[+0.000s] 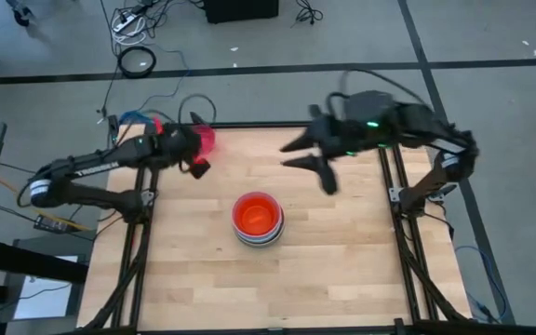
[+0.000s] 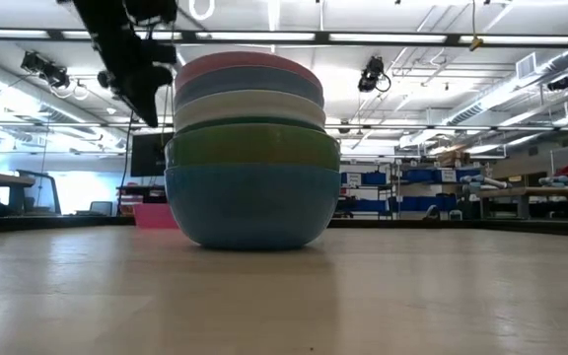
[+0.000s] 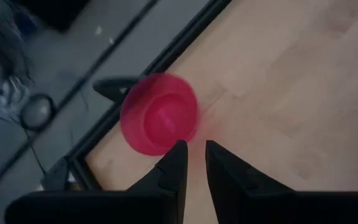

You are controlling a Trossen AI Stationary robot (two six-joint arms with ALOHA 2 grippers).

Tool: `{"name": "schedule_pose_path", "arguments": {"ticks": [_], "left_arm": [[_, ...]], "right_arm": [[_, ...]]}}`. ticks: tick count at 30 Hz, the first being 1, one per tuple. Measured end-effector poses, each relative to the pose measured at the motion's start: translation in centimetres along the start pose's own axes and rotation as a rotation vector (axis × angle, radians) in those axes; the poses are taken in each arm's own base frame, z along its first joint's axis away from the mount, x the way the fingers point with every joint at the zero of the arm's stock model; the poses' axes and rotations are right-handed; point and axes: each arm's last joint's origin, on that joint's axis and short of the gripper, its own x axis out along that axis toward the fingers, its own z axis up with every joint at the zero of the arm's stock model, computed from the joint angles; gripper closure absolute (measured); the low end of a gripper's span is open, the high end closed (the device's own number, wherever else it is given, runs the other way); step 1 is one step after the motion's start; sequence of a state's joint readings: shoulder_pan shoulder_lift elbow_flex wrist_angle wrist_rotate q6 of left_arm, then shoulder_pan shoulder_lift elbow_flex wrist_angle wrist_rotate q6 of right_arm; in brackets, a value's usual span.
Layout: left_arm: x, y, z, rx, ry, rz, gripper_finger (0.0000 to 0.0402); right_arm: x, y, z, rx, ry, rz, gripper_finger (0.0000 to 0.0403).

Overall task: Nest bowls inside each other
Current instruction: Stack the red bowl on top of the orange bowl

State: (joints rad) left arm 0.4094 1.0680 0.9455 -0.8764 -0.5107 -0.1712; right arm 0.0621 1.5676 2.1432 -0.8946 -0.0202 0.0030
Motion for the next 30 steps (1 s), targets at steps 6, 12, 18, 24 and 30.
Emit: {"name": "schedule_pose_path", "arguments": {"ticks": [6, 12, 18, 24, 30], "left_arm": [[3.4, 3.8, 0.1, -0.14, 0.148, -0.206, 0.0337], [6.9, 5.0, -0.6, -0.193, 0.327, -0.468, 0.0337], [11.7, 5.3, -1.2, -0.161, 0.468, -0.36, 0.0337], [13.8, 5.2, -0.2, -0.114, 0.385, -0.29, 0.0337], [13.4, 5.5, 1.0, -0.091, 0.322, -0.307, 0.0336]], "right_arm": [[-1.8, 2.7, -0.5, 0.011, 0.048, -0.088, 0.0271], [-1.3, 3.6, -1.9, 0.011, 0.167, -0.198, 0.0271], [-0.1, 3.7, -2.7, -0.002, 0.219, -0.219, 0.0271], [0.6, 3.7, -3.4, -0.002, 0.253, -0.227, 0.027], [0.7, 3.4, -3.5, -0.008, 0.258, -0.236, 0.027]]}}
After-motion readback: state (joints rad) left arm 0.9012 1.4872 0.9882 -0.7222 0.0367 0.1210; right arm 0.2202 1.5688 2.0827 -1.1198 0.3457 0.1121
